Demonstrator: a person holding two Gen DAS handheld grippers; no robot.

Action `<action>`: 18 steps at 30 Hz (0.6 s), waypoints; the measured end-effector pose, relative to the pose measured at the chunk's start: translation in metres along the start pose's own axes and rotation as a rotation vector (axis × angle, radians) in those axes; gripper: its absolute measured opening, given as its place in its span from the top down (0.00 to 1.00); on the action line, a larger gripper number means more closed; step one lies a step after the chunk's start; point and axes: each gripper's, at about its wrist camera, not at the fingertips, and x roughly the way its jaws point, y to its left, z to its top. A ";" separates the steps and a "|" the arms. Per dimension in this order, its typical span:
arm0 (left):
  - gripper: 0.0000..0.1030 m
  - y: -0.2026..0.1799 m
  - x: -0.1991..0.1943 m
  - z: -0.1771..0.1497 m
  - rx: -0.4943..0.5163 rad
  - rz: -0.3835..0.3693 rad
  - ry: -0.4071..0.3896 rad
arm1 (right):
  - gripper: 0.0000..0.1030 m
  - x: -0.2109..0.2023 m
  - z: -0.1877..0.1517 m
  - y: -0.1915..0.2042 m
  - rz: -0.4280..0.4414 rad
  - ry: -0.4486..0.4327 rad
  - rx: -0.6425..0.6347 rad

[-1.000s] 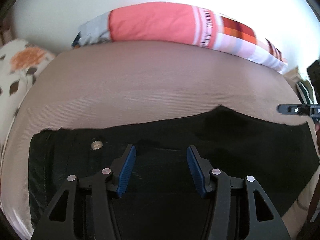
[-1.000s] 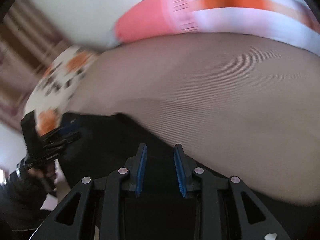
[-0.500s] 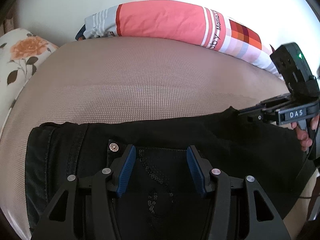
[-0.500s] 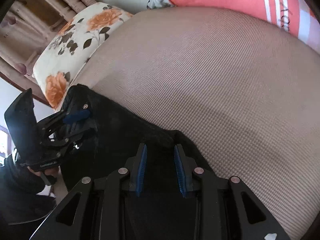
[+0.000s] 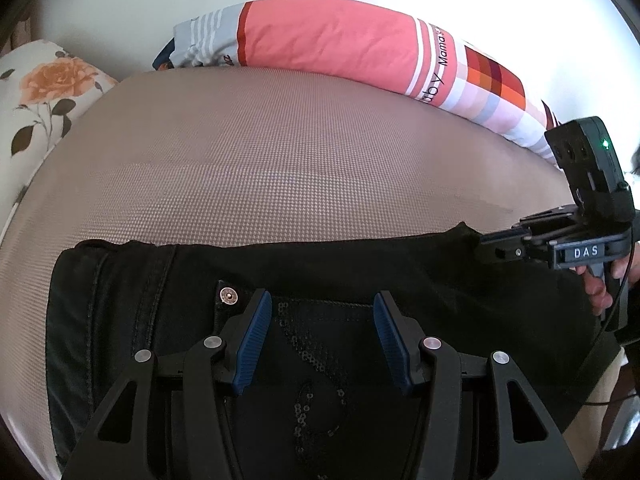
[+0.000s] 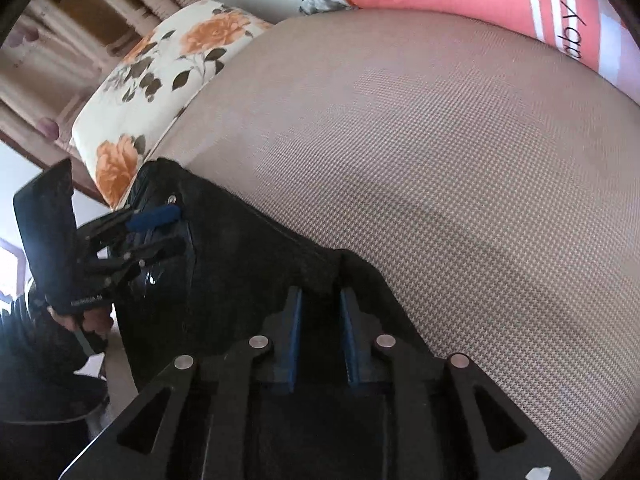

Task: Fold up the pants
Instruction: 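Grasp the folded jeans edge with the right gripper near the left gripper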

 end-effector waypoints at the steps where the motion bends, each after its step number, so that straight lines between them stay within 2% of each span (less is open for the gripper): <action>1: 0.47 0.000 0.000 0.000 -0.002 -0.002 0.002 | 0.81 0.000 0.000 0.000 0.007 0.008 -0.007; 7: 0.47 -0.005 0.002 -0.001 0.036 0.026 0.003 | 0.78 0.005 0.004 0.003 0.010 0.035 -0.065; 9: 0.47 -0.006 0.002 -0.001 0.040 0.033 0.002 | 0.81 0.004 0.007 0.000 0.019 0.008 -0.027; 10: 0.47 -0.005 0.002 -0.002 0.038 0.031 0.002 | 0.90 0.002 0.006 0.001 0.020 -0.005 -0.018; 14: 0.47 -0.001 0.000 0.000 0.008 0.013 -0.002 | 0.94 -0.019 0.008 0.009 -0.024 -0.119 -0.023; 18: 0.47 -0.003 0.003 0.001 0.021 0.030 -0.005 | 0.96 0.001 0.009 0.001 -0.110 -0.102 -0.012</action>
